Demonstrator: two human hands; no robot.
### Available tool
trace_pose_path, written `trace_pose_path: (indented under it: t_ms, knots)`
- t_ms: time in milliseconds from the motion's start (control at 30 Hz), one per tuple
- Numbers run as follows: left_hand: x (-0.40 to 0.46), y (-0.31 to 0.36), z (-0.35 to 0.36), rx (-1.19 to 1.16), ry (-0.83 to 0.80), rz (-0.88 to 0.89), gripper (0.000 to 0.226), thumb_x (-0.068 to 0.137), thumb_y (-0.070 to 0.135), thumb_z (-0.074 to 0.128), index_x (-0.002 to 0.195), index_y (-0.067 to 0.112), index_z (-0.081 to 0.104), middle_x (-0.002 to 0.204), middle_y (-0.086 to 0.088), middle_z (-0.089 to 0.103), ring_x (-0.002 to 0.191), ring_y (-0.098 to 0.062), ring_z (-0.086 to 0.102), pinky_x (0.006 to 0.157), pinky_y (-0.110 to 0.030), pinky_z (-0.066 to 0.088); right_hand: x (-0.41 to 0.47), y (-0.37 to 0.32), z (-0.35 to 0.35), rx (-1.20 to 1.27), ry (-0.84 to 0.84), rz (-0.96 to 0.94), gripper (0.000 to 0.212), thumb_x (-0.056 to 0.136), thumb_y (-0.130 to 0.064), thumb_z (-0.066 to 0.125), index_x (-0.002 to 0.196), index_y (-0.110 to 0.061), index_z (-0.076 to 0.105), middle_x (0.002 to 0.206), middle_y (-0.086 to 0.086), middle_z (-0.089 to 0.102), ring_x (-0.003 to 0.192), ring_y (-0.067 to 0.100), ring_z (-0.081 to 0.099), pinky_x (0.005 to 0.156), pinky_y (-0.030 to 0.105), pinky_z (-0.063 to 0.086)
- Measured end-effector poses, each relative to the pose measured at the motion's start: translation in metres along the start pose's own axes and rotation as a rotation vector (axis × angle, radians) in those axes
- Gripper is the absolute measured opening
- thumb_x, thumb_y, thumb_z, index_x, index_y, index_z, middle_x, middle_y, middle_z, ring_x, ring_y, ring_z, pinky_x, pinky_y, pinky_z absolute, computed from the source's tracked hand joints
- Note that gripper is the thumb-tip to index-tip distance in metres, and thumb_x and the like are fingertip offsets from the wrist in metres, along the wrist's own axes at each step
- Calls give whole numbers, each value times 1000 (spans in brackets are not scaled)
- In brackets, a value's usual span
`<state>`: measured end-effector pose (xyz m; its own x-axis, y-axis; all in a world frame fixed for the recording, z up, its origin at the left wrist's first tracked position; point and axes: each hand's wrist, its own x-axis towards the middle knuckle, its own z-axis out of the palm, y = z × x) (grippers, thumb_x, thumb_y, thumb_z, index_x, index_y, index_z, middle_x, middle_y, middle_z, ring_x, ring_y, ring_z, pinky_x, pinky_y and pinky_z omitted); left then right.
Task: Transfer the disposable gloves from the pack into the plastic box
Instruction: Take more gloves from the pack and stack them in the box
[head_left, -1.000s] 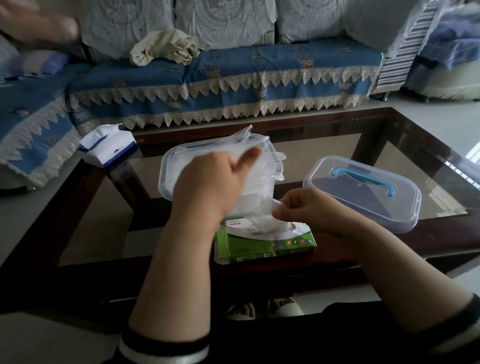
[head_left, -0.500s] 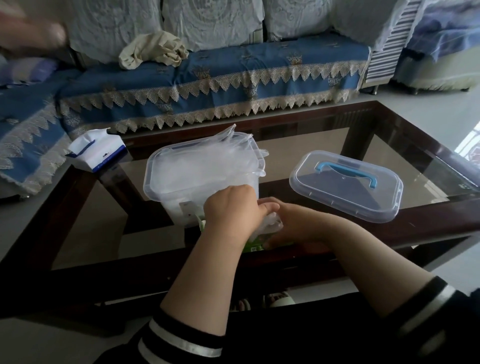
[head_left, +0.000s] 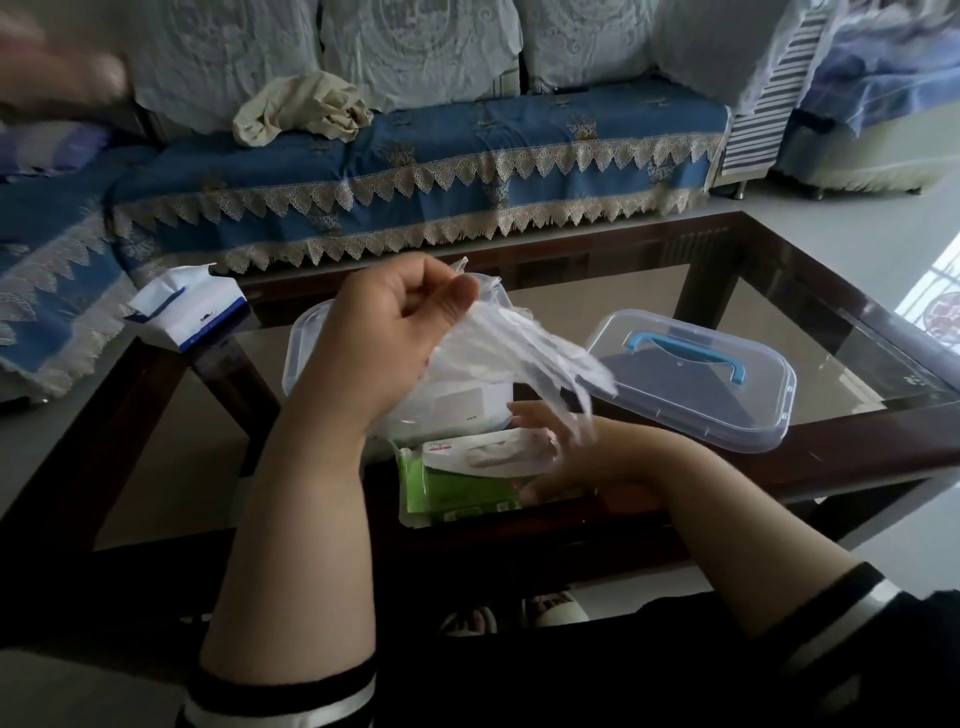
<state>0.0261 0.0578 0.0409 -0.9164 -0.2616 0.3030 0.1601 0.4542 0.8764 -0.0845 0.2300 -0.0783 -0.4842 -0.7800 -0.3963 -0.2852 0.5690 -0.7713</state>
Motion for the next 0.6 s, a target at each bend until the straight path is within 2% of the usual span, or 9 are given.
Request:
trace_pose_path:
  t_ms: [67,100,200,267,333,400,467,534,600]
  knots:
    - [2,-10,-9,-18,17,-40,28,75,50,61,84,24,60,64,5,61,48,-3,42,45,-19,42,-12,-2,-11,142,-58,-98,100,64,-55,81,146,-44,25,148,-23,30,139,7,28,115,30,24]
    - [4,-15,-11,-25,21,-53,29,74,50,62,85,23,60,73,-7,64,50,-6,44,46,-21,43,-18,-3,-15,263,-92,-183,101,60,-63,79,144,-41,28,148,-17,36,139,10,33,115,34,28]
    - [6,-26,-19,-44,22,-55,29,70,48,67,87,25,61,95,-33,61,73,-16,53,64,-23,48,-31,-16,-18,628,-167,-419,106,61,-76,66,145,-20,31,149,4,40,139,21,36,113,38,33]
    - [7,-32,-23,-85,3,-53,30,69,45,71,90,26,63,93,-39,56,81,-21,50,77,-33,45,-34,-30,-14,758,-74,-454,110,57,-80,63,139,-11,40,143,8,49,134,24,44,107,35,41]
    - [8,-37,-25,-126,-19,-48,29,68,40,74,92,26,64,79,-31,50,76,-22,46,81,-40,46,-32,-43,-9,886,93,-425,95,54,-72,73,123,-9,54,122,9,66,118,23,59,93,28,51]
    - [8,-40,-24,-139,-10,-49,30,67,33,76,94,27,65,74,-10,44,72,-18,45,84,-45,53,-27,-52,-4,909,269,-414,61,67,-51,74,106,-6,62,99,9,73,100,23,68,85,28,55]
    - [9,-42,-22,-142,-13,-44,30,69,25,76,97,26,64,80,2,47,70,-9,51,80,-42,59,-26,-63,2,872,427,-443,33,80,-32,60,98,-4,63,84,6,73,88,21,70,83,29,57]
    - [10,-43,-20,-145,-9,-24,31,77,12,74,102,26,62,91,2,53,72,-10,57,68,-30,58,-28,-71,6,770,569,-493,24,88,-25,51,99,-7,64,80,4,73,81,18,71,74,23,56]
    - [11,-42,-20,-168,23,-22,33,84,10,71,109,28,59,105,-1,59,79,-14,62,64,-24,55,-30,-79,8,597,715,-507,21,97,-25,44,98,-16,64,84,0,74,72,15,71,63,21,53]
